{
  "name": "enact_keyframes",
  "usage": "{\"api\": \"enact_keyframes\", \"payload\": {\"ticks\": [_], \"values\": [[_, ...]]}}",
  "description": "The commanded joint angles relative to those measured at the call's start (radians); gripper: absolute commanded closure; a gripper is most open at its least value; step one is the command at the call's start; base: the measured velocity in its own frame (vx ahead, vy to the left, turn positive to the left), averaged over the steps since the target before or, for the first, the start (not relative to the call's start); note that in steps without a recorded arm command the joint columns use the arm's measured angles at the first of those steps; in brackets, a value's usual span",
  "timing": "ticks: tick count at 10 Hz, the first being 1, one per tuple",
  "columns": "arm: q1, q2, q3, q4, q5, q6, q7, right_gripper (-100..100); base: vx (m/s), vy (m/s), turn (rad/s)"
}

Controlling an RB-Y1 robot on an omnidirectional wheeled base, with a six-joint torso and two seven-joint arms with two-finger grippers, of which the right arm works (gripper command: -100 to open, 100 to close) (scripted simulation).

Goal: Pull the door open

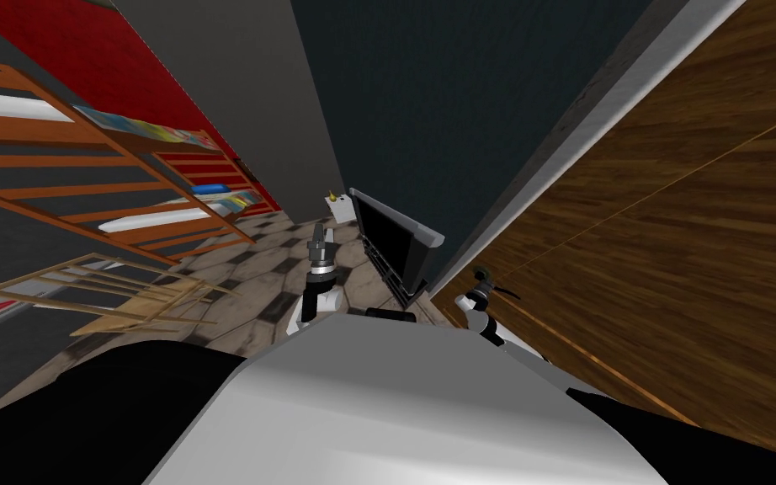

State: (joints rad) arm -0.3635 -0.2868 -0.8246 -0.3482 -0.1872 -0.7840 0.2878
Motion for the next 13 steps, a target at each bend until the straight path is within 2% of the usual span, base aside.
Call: {"api": "enact_keyframes", "payload": {"ticks": [1, 8, 13], "values": [[0.003, 0.002, 0.001, 0.002, 0.000, 0.001, -0.001, 100, -0.118, 0.107, -0.015], [0.006, -0.001, 0.010, 0.001, 0.004, 0.001, -0.012, 100, -0.178, 0.120, -0.016], [0.013, -0.007, 0.029, -0.001, 0.012, 0.003, -0.034, 100, -0.169, 0.107, -0.018]]}}
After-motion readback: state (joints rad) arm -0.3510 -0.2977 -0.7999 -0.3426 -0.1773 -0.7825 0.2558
